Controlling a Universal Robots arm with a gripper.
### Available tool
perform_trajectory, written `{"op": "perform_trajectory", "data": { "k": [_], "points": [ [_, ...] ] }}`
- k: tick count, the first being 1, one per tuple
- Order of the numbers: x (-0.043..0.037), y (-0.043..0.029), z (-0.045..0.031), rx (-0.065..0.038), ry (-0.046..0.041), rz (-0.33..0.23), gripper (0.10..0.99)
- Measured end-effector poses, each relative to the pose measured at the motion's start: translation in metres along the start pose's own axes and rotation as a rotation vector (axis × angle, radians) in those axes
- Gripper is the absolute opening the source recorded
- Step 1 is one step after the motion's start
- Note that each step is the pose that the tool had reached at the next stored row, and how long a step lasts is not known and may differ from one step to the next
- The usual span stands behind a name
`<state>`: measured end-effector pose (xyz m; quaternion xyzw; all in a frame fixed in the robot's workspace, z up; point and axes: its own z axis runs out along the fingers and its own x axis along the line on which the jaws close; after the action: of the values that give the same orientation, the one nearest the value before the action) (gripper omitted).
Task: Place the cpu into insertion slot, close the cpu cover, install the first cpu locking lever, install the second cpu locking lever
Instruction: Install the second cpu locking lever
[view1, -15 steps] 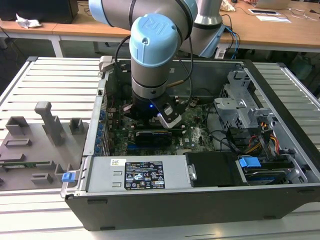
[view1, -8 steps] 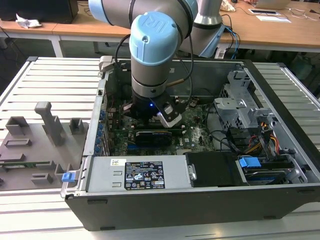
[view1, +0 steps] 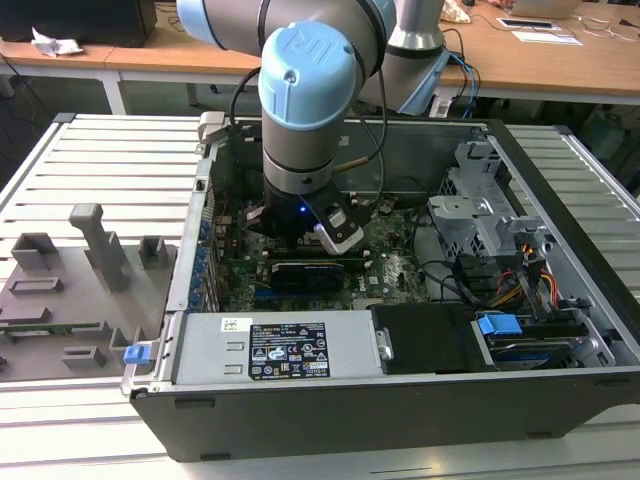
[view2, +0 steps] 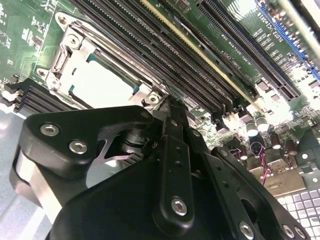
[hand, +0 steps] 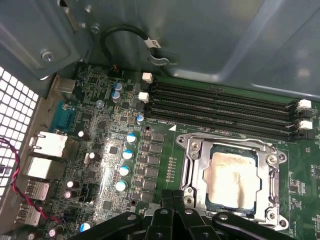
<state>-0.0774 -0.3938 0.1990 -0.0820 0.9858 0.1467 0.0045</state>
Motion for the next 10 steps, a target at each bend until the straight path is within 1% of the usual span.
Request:
{"op": "perform_trajectory", "data": {
  "k": [4,7,10],
  "points": [
    [0.0001,-0.0011,0.0010,0.001,0.0001,0.000,0.106],
    [0.0006,-0.0038,0.0010,0.001,0.0002,0.000,0.106],
    [0.0007,-0.0046,0.0018,0.001,0.0003,0.000,0.106]
  ]
}}
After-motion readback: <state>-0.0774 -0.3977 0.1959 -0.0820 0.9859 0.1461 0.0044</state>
